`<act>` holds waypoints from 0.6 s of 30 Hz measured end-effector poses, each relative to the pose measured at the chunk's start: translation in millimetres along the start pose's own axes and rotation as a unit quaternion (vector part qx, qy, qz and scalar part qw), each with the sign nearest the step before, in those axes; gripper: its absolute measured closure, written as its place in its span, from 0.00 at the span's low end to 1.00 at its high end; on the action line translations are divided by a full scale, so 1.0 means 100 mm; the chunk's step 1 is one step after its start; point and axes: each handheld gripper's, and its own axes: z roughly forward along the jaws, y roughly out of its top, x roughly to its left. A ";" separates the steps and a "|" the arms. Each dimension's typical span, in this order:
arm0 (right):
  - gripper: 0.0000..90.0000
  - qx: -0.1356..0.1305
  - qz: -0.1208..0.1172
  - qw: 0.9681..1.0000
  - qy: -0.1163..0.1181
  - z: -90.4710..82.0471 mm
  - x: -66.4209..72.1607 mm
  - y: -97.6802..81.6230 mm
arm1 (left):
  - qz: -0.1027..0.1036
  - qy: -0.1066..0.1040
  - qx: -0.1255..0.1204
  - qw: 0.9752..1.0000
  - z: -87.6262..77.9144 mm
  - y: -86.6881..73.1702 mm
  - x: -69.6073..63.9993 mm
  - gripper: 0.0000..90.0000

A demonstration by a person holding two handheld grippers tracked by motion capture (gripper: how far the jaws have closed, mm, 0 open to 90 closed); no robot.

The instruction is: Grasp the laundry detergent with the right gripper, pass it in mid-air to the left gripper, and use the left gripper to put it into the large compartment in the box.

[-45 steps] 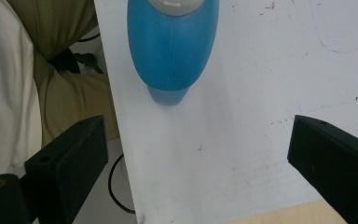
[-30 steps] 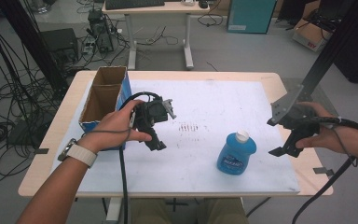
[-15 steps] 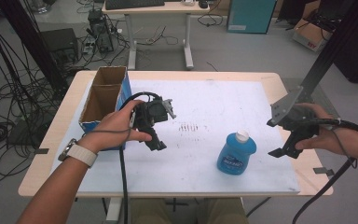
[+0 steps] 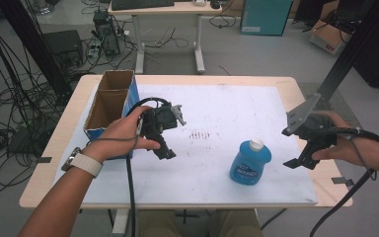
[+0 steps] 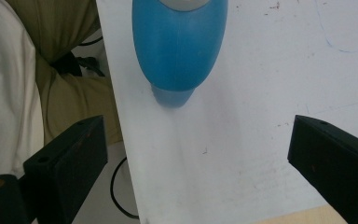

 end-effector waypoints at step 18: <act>0.05 -0.008 0.013 1.000 0.003 0.05 0.02 -0.07 | -0.005 -0.002 0.003 1.000 0.01 0.00 0.00 0.10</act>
